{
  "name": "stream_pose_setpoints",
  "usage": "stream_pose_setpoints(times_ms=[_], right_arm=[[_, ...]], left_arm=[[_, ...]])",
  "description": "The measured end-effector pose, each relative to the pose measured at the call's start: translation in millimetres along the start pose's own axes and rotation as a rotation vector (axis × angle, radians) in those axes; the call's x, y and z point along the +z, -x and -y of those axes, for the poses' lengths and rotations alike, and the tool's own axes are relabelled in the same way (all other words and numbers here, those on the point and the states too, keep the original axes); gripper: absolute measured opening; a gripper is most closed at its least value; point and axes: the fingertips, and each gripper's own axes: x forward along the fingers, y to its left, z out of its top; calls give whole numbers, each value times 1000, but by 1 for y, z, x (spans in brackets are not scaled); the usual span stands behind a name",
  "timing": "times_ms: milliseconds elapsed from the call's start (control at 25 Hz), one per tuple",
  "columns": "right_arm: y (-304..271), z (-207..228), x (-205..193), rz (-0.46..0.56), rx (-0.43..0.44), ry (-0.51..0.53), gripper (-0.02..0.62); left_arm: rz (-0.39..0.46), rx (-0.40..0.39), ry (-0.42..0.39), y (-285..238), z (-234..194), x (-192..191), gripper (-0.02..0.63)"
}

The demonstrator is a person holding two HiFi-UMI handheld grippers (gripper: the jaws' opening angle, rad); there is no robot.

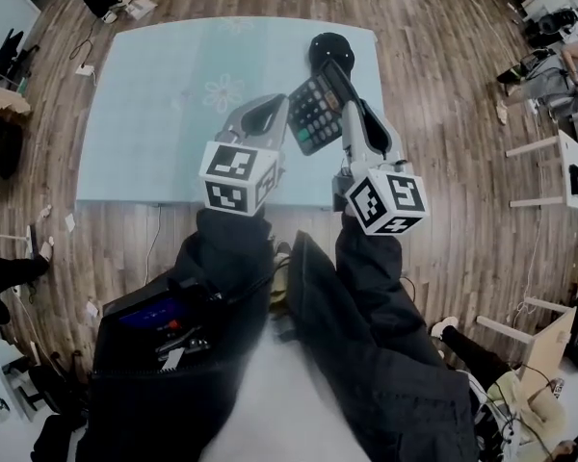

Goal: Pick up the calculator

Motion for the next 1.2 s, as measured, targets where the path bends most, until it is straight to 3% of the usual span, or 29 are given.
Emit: stream_pose_setpoints(times_ms=[480,1200], right_arm=[[-2,-17,35,70,30,77,47],[2,-30,58,132,34,173,46]], left_arm=[[86,-9,-53,-2,8,42,2],[137,2,-71,4,3,58,2]])
